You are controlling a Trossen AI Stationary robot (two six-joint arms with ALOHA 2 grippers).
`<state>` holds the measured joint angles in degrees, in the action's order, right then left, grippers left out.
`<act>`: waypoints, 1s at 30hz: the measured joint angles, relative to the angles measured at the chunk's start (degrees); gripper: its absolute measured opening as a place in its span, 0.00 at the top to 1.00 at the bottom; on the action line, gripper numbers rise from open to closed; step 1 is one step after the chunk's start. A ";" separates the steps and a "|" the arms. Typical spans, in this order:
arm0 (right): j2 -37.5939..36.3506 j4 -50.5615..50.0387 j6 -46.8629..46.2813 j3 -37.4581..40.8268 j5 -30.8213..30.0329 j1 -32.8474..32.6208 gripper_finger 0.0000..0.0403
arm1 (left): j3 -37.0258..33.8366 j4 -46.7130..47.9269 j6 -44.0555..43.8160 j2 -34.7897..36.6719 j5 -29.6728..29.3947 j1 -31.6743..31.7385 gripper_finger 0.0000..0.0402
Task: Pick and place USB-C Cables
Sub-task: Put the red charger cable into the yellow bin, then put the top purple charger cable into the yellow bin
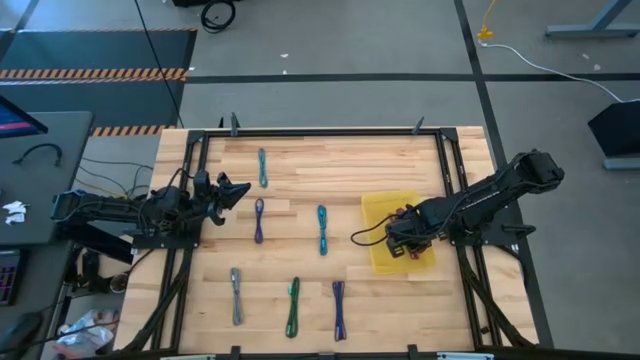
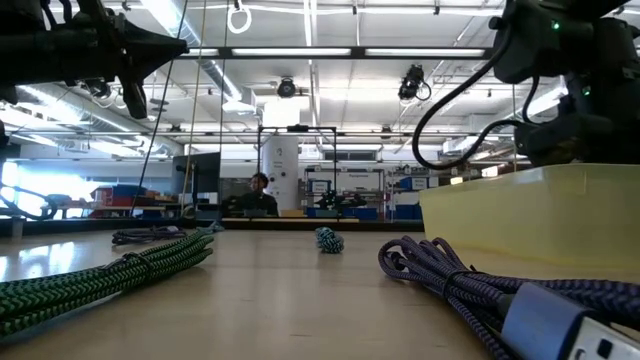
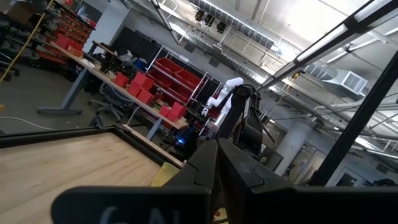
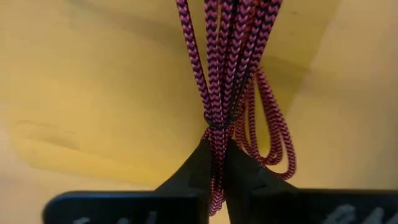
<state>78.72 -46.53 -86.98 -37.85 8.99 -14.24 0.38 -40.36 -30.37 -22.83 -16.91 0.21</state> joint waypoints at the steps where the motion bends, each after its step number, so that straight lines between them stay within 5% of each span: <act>1: 0.00 0.38 0.00 0.00 -0.04 0.00 0.89 | 0.00 0.00 -0.02 -0.01 0.00 0.00 0.95; 8: 0.00 0.42 0.12 -0.35 -0.75 0.00 0.71 | 0.00 0.00 0.00 0.00 0.00 0.00 0.95; 16: 0.00 -1.40 1.48 -4.04 -3.12 0.42 0.65 | 0.00 -0.01 -0.08 0.00 0.00 0.00 0.95; 24: 0.00 -16.23 8.51 -18.35 -5.19 2.48 0.65 | 0.00 1.75 -0.44 0.00 -0.02 0.00 0.95; 30: -0.02 -23.14 13.42 -31.76 -14.55 4.45 0.65 | 2.01 19.89 -4.34 -0.08 -0.14 -0.14 0.95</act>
<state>78.70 -69.67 -73.56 -69.60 -5.56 -9.79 2.39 -20.47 -34.71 -22.91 -17.05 0.07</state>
